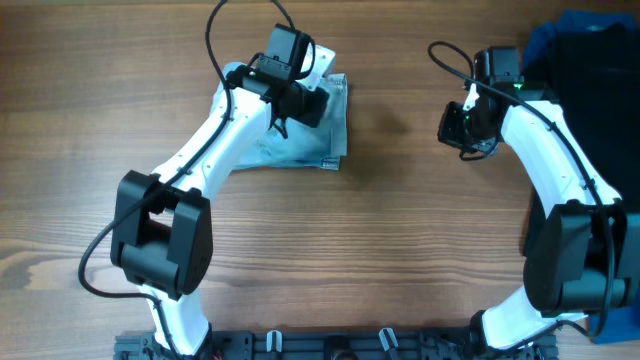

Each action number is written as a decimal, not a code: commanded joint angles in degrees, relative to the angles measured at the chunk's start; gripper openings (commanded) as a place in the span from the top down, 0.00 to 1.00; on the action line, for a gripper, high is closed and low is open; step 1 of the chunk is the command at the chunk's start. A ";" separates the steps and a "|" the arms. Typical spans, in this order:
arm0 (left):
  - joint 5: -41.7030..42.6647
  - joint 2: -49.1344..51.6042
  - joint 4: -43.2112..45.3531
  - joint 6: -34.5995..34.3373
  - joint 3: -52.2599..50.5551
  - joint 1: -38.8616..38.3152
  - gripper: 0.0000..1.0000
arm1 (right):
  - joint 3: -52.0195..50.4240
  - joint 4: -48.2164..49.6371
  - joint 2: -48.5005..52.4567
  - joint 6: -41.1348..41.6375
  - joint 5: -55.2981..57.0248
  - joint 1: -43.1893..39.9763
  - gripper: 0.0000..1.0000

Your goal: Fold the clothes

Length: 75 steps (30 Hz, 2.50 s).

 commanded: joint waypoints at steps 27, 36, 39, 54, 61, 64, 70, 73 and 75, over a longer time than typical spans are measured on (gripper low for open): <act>9.86 10.67 -25.55 -14.47 4.79 19.45 0.96 | 0.11 65.66 25.88 7.08 -23.93 17.09 0.96; 9.92 13.05 -12.59 -16.72 -8.79 18.91 0.96 | 0.13 69.05 31.80 14.10 -23.23 16.79 0.96; 9.90 12.61 -9.46 -16.85 -11.43 18.16 0.96 | 0.35 69.11 31.78 14.27 -23.28 16.81 0.96; -4.74 -3.19 -13.88 -24.15 -8.66 19.47 0.96 | 0.57 69.09 31.78 13.88 -26.16 16.81 0.96; -7.28 5.46 -13.92 -29.94 -11.98 23.43 0.96 | 0.57 69.07 31.78 13.90 -26.32 16.74 0.96; -7.28 5.62 -12.44 -29.68 -14.03 23.41 0.96 | 0.57 69.07 31.78 14.12 -26.34 16.74 0.96; 1.60 -4.66 -12.07 -29.59 -9.64 22.14 0.96 | 0.57 68.98 27.23 13.20 -26.38 16.72 0.95; 5.64 -14.34 -8.94 -28.61 -9.01 17.86 0.93 | 0.57 65.07 19.52 11.17 -26.56 15.98 0.88; 5.44 -17.16 -7.69 -28.65 -9.01 14.38 0.92 | 0.57 59.65 13.75 10.78 -26.49 14.16 0.73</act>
